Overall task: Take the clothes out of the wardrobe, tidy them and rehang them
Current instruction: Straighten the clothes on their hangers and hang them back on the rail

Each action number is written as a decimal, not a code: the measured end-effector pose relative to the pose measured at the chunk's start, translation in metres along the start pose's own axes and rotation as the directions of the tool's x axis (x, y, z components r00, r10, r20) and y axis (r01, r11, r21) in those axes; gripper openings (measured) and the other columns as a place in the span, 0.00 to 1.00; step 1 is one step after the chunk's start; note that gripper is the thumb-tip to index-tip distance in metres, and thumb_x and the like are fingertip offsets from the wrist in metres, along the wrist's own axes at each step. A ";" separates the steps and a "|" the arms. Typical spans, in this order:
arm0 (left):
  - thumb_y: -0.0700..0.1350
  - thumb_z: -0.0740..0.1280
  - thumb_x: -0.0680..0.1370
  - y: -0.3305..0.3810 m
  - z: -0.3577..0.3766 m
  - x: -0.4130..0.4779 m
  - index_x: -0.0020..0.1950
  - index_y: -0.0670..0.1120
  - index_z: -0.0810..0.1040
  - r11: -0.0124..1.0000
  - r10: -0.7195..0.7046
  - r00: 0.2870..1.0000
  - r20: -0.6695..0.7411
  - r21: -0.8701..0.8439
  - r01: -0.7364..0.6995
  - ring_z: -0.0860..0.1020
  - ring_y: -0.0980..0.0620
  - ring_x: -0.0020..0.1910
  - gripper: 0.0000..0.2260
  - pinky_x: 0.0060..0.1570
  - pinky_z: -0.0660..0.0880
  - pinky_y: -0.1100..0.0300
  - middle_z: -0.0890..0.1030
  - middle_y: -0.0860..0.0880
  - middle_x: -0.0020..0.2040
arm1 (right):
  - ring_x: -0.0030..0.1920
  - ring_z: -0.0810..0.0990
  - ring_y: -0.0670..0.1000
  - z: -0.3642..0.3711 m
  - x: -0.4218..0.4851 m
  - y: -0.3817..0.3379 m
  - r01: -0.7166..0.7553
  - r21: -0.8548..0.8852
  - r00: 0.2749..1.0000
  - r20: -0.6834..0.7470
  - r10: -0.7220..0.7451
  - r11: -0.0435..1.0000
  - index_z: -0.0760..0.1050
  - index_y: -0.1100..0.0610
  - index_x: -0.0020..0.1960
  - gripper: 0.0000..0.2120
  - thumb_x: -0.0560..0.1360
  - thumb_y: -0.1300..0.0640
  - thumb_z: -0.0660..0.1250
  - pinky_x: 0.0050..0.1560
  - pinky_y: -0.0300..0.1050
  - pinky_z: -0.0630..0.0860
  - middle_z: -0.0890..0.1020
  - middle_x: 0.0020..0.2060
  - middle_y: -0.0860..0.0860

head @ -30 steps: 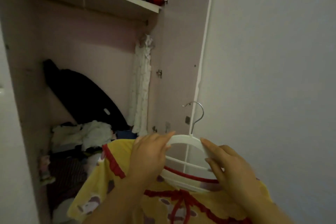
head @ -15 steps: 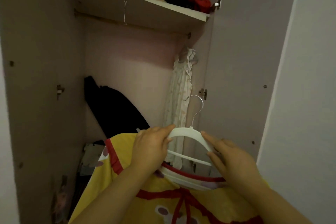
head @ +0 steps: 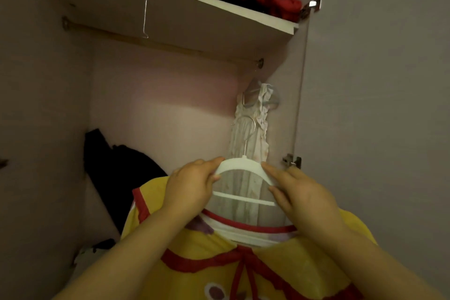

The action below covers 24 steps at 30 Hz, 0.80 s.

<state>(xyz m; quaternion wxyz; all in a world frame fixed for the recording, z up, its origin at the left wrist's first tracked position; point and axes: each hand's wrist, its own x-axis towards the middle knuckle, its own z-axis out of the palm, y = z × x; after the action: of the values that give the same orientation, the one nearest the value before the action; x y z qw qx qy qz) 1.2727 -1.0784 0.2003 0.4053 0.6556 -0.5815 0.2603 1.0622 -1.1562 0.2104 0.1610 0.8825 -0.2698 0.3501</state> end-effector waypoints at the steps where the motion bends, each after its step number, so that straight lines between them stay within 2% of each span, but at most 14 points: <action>1: 0.46 0.63 0.78 -0.005 0.007 0.014 0.64 0.59 0.72 1.000 -0.011 1.000 -0.008 -0.001 0.011 0.76 0.47 0.44 0.16 0.43 0.73 0.54 0.79 0.50 0.44 | 0.48 0.76 0.49 0.007 0.015 0.009 0.011 -0.008 1.000 -0.013 -0.011 1.000 0.55 0.41 0.74 0.22 0.80 0.46 0.52 0.41 0.43 0.73 0.73 0.54 0.46; 7: 0.45 0.62 0.79 -0.032 0.051 0.100 0.63 0.61 0.72 0.998 -0.057 0.998 -0.006 0.033 0.057 0.76 0.46 0.43 0.15 0.44 0.75 0.52 0.78 0.49 0.44 | 0.50 0.75 0.50 0.042 0.100 0.059 0.072 -0.033 0.997 -0.027 -0.073 0.997 0.54 0.42 0.74 0.22 0.81 0.48 0.51 0.41 0.45 0.73 0.72 0.55 0.46; 12: 0.46 0.60 0.79 -0.054 0.087 0.160 0.63 0.61 0.72 0.997 -0.055 0.998 0.003 0.056 0.055 0.76 0.46 0.45 0.15 0.45 0.75 0.51 0.78 0.49 0.45 | 0.51 0.75 0.52 0.067 0.156 0.091 0.115 -0.075 0.993 -0.006 -0.115 0.991 0.53 0.45 0.76 0.23 0.81 0.50 0.51 0.40 0.43 0.67 0.71 0.57 0.49; 15: 0.46 0.61 0.79 -0.063 0.109 0.197 0.62 0.59 0.73 0.998 -0.057 0.996 -0.068 0.012 0.058 0.76 0.47 0.45 0.14 0.44 0.75 0.52 0.79 0.49 0.46 | 0.51 0.76 0.54 0.077 0.189 0.107 0.088 -0.138 0.995 -0.039 -0.094 0.987 0.51 0.46 0.76 0.23 0.82 0.51 0.50 0.41 0.45 0.68 0.70 0.57 0.50; 20: 0.45 0.64 0.78 -0.086 0.144 0.259 0.67 0.52 0.73 0.988 -0.059 0.971 -0.234 -0.154 0.023 0.75 0.48 0.56 0.17 0.49 0.70 0.59 0.79 0.48 0.58 | 0.50 0.77 0.57 0.089 0.254 0.127 0.024 -0.207 0.997 -0.072 -0.040 0.978 0.55 0.49 0.75 0.22 0.81 0.55 0.52 0.45 0.49 0.76 0.71 0.56 0.53; 22: 0.44 0.65 0.78 -0.099 0.158 0.282 0.68 0.50 0.72 0.981 -0.018 0.974 -0.225 -0.191 -0.026 0.74 0.49 0.59 0.18 0.51 0.66 0.63 0.77 0.49 0.62 | 0.48 0.77 0.58 0.097 0.281 0.134 -0.007 -0.251 0.995 -0.094 -0.017 0.968 0.58 0.50 0.73 0.21 0.81 0.57 0.54 0.43 0.50 0.75 0.71 0.53 0.54; 24: 0.43 0.65 0.78 -0.114 0.171 0.304 0.70 0.50 0.69 0.976 0.031 0.981 -0.192 -0.207 -0.072 0.71 0.51 0.63 0.20 0.54 0.63 0.66 0.74 0.50 0.65 | 0.45 0.76 0.57 0.105 0.311 0.140 -0.042 -0.318 0.993 -0.121 0.003 0.947 0.62 0.51 0.70 0.19 0.80 0.58 0.55 0.37 0.48 0.72 0.71 0.51 0.54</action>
<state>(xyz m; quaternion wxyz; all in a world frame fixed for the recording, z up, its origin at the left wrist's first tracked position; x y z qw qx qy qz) 1.4188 -1.3893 0.3291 0.5193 0.5655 -0.5823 0.2674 1.2250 -1.4312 0.3693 0.3138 0.8191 -0.3230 0.3553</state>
